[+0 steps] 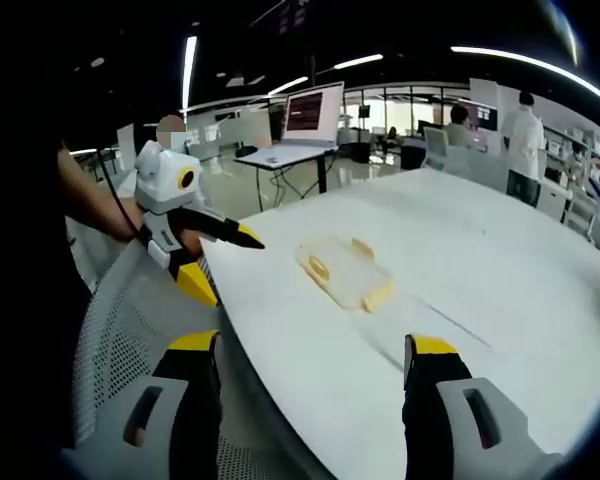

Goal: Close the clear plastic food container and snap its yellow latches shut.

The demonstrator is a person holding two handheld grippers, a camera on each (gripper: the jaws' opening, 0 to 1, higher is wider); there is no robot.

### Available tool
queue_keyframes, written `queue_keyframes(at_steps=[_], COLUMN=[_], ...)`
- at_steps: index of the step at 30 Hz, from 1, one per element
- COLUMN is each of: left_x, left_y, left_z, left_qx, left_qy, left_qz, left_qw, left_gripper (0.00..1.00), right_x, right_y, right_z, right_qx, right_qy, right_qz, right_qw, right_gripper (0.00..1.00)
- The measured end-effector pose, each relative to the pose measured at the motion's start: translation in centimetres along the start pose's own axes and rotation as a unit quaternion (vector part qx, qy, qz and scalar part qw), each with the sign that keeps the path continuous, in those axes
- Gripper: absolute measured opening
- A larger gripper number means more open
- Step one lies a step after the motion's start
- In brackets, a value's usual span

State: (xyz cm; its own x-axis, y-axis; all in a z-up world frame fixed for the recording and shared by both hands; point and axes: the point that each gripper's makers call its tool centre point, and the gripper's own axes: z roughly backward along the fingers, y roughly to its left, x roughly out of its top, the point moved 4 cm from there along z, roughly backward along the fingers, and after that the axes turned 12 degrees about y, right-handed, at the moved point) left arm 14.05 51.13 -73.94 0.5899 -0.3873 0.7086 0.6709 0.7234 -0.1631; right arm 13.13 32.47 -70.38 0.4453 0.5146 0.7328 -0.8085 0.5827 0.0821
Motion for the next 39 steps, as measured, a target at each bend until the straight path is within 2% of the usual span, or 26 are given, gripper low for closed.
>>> queue_keyframes(at_steps=[5, 16, 19, 26, 39], left_x=[-0.1, -0.1, -0.1, 0.2, 0.2], left_y=[1.4, 3.6, 3.7, 3.9, 6.5], left_z=[0.2, 0.7, 0.8, 1.0, 0.6], left_qx=[0.002, 0.01, 0.003, -0.005, 0.002], left_qy=[0.011, 0.023, 0.024, 0.028, 0.036], left_qz=[-0.014, -0.02, -0.017, -0.029, -0.028], left_qw=[0.9998, 0.9995, 0.9996, 0.9992, 0.999], left_gripper=[0.78, 0.76, 0.75, 0.73, 0.69], right_x=[1.2, 1.5, 1.9, 2.4, 2.9], right_y=[0.1, 0.1, 0.1, 0.2, -1.5], right_z=[-1.2, -2.4, -2.6, -3.1, -4.2], right_qx=[0.005, 0.011, 0.011, 0.017, 0.007], right_qy=[-0.001, 0.017, 0.009, 0.014, 0.02], right_qz=[0.021, 0.058, 0.057, 0.059, 0.061], right_qw=[0.9998, 0.9981, 0.9983, 0.998, 0.9979], right_gripper=[0.7, 0.66, 0.7, 0.68, 0.66])
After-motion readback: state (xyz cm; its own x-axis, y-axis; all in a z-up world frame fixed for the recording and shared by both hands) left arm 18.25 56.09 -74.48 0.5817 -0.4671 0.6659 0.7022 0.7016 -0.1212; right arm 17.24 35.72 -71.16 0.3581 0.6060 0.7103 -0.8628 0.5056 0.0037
